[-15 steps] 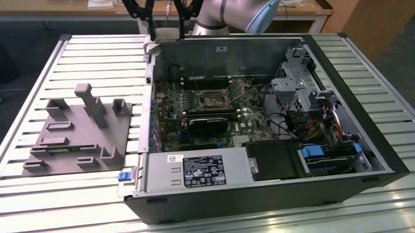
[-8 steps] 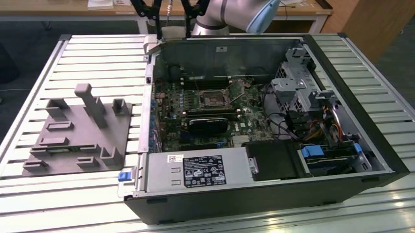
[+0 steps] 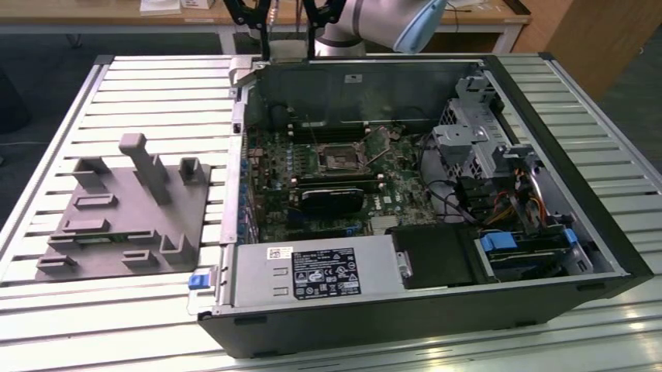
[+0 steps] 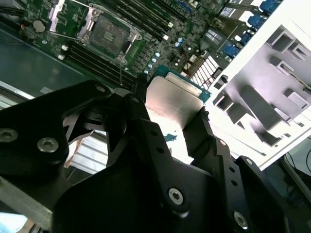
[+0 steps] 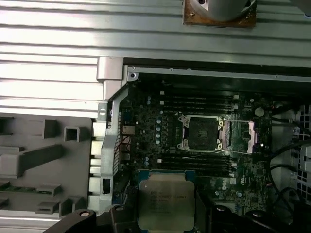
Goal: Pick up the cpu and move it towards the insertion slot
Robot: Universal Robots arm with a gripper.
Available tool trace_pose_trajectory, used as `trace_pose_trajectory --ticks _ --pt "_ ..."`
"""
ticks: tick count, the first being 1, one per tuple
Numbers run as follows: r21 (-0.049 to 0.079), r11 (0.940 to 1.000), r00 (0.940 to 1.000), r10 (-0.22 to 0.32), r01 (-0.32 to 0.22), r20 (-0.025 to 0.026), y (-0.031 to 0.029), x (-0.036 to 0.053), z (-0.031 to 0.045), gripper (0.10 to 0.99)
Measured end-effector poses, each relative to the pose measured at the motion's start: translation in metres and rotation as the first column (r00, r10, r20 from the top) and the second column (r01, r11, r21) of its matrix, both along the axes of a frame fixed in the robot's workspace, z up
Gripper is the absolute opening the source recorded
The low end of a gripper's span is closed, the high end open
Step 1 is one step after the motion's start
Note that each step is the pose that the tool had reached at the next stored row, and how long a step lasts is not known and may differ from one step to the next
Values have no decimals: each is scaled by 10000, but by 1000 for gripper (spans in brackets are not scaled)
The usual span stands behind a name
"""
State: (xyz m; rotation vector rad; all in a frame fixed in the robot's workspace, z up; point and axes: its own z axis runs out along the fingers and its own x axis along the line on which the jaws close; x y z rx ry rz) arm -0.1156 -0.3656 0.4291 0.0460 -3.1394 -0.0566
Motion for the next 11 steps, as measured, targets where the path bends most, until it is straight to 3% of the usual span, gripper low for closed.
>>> trace_pose_trajectory --ticks 11 --pt "1 10000 10000 0 0 1 62 169 0 545"
